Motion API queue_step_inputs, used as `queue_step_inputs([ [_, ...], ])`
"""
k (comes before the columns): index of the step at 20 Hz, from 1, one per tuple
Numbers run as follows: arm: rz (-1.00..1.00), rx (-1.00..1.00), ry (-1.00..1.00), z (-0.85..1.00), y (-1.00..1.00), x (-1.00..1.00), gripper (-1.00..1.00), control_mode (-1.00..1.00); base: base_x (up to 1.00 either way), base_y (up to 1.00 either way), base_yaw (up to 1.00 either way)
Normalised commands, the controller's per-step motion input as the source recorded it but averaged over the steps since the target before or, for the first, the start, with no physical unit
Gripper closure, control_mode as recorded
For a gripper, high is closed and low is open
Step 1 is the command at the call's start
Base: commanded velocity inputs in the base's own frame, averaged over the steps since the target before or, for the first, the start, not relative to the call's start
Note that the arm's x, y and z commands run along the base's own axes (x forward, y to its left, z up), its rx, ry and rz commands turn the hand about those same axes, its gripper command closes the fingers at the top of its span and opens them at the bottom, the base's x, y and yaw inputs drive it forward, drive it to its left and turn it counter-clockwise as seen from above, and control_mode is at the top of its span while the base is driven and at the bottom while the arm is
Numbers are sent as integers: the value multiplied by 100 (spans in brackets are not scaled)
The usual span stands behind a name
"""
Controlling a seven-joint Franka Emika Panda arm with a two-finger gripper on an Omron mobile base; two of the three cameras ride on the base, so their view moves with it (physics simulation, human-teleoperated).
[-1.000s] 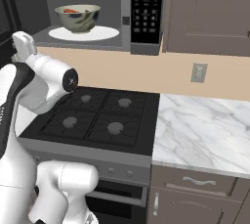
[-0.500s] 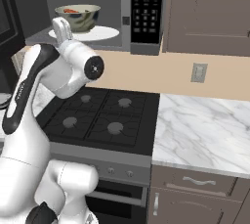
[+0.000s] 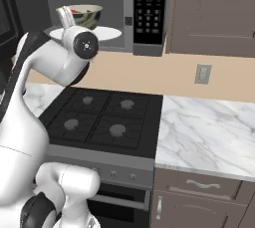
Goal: The microwave is finished heating the fish and sweet potato. Take the bowl containing the food and place it on the dining counter.
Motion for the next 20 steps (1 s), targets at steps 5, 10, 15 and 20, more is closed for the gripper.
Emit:
queue_step_inputs([
  [5,-1,-2,7,-3,0,24,-100,-100,0,0,0],
  [10,0,0,27,29,0,78,-100,-100,0,0,0],
  [15,0,0,22,32,0,27,-100,-100,0,0,0],
  [20,0,0,0,0,0,6,-100,-100,0,0,0],
])
